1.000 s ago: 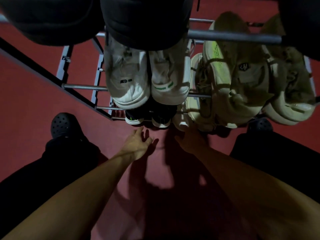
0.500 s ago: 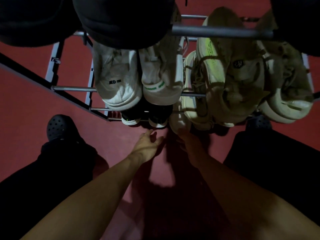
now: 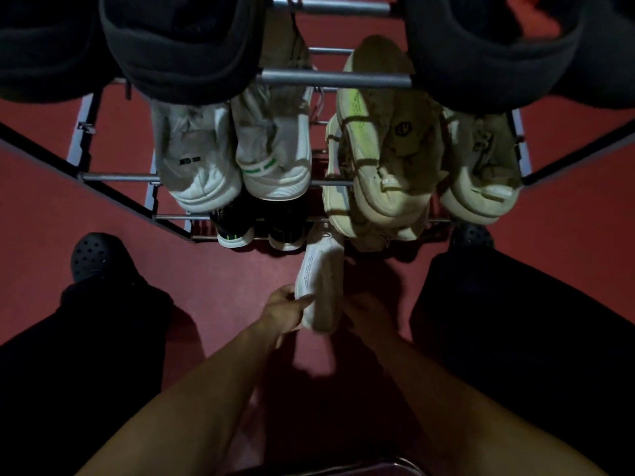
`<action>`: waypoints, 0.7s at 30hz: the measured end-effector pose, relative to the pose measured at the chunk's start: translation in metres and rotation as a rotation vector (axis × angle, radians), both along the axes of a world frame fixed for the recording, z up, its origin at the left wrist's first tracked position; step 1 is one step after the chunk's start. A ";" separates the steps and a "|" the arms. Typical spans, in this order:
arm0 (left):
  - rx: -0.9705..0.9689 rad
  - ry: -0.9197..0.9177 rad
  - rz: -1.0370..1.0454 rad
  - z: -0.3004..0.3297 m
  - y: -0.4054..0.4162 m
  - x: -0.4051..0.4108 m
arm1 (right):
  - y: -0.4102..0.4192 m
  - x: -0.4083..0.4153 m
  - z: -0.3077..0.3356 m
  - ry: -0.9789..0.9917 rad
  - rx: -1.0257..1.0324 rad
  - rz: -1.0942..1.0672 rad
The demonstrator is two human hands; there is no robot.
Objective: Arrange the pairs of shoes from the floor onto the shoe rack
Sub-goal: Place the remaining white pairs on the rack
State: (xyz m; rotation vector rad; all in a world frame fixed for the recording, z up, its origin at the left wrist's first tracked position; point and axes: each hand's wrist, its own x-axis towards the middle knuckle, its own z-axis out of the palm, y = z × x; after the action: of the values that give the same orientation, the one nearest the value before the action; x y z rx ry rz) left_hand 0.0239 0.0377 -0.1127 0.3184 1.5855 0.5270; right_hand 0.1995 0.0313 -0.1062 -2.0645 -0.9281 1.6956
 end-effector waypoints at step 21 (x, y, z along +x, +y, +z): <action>0.132 -0.127 -0.496 0.024 -0.031 -0.060 | 0.023 -0.005 0.019 -0.532 0.261 0.574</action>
State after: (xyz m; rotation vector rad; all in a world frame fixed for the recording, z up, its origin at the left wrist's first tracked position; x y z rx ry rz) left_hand -0.0361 0.0064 -0.0887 0.7405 1.2894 0.2587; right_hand 0.1942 0.0542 -0.0870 -2.2312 -1.9451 1.1371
